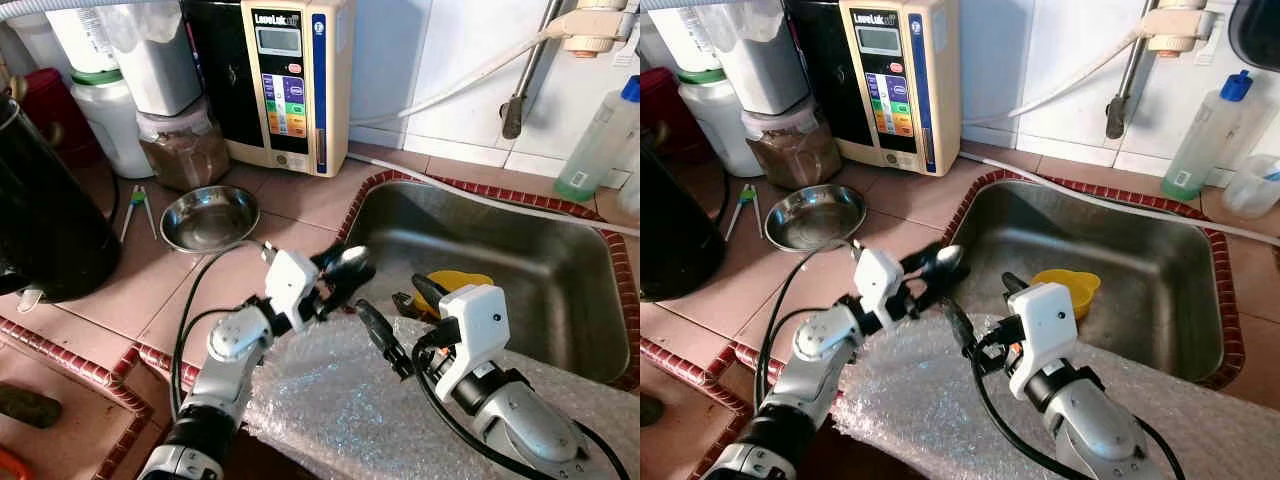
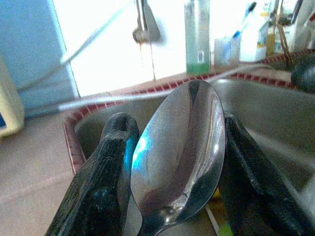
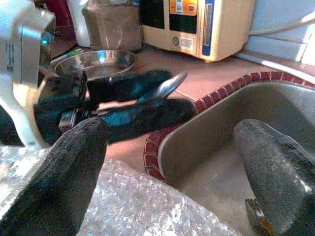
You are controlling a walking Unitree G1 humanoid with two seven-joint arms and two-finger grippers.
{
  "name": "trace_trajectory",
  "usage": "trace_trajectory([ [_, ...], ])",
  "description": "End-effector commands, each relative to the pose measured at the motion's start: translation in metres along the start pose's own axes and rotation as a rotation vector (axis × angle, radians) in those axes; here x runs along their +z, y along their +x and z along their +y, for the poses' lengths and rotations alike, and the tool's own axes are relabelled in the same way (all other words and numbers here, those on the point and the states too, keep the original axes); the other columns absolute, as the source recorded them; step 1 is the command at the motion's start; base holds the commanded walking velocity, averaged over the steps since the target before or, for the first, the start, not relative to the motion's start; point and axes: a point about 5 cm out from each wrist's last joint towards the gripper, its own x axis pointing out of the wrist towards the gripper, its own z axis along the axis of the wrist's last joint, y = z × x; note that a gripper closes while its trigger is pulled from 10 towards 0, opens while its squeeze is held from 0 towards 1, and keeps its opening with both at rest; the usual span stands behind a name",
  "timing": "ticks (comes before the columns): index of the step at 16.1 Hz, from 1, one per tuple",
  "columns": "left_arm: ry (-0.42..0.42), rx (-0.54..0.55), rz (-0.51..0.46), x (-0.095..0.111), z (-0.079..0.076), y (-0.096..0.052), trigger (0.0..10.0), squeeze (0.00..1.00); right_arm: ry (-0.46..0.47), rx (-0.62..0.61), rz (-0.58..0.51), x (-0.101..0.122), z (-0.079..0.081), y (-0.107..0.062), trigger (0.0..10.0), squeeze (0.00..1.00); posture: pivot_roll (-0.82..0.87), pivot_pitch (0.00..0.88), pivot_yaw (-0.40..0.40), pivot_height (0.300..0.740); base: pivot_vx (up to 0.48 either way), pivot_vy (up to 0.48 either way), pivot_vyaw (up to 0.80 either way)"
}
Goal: Kitchen organization
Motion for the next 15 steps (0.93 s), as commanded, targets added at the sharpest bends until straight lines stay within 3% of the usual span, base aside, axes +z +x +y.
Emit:
trace_trajectory([
  [1, 0.05, 0.008, -0.021, 0.01, 0.003, 0.008, 0.0, 0.0, -0.011, -0.01, -0.01, 0.002, -0.001, 0.001, 10.0, 0.0, -0.1, 0.029, 0.054, 0.74, 0.0, 0.0, 0.0],
  [3, 0.052, 0.054, -0.009, 0.011, 0.006, 0.017, 0.0, 0.0, -0.011, -0.025, -0.019, 0.002, -0.002, 0.002, 10.0, 0.0, -0.11, 0.033, 0.057, 0.74, 0.0, 0.0, 0.0],
  [8, 0.031, 0.047, -0.103, 0.037, -0.009, 0.049, 0.0, 0.0, -0.033, -0.074, -0.045, 0.004, -0.008, 0.004, 10.0, 0.0, -0.11, 0.034, 0.057, 0.74, 0.0, 0.0, 0.0],
  [9, -0.021, 0.027, -0.131, 0.044, -0.01, 0.054, 0.0, 0.0, -0.037, -0.093, -0.052, 0.005, -0.011, 0.004, 10.0, 0.0, -0.11, 0.037, 0.059, 0.74, 0.0, 0.0, 0.0],
  [11, -0.331, -0.083, -0.161, 0.057, -0.015, 0.063, 0.0, 0.0, -0.039, -0.112, -0.069, 0.007, -0.014, 0.005, 10.0, 0.0, -0.1, 0.04, 0.059, 0.74, 0.0, 0.0, 0.0],
  [12, -0.378, -0.112, -0.173, 0.062, -0.014, 0.066, 0.0, 0.0, -0.041, -0.106, -0.072, 0.008, -0.014, 0.006, 10.0, 0.0, -0.1, 0.041, 0.058, 0.74, 0.0, 0.0, 0.0],
  [15, -0.366, -0.129, -0.198, 0.069, -0.011, 0.071, 0.0, 0.0, -0.046, -0.084, -0.079, 0.009, -0.013, 0.008, 10.0, 0.0, -0.1, 0.043, 0.057, 0.74, 0.0, 0.0, 0.0],
])
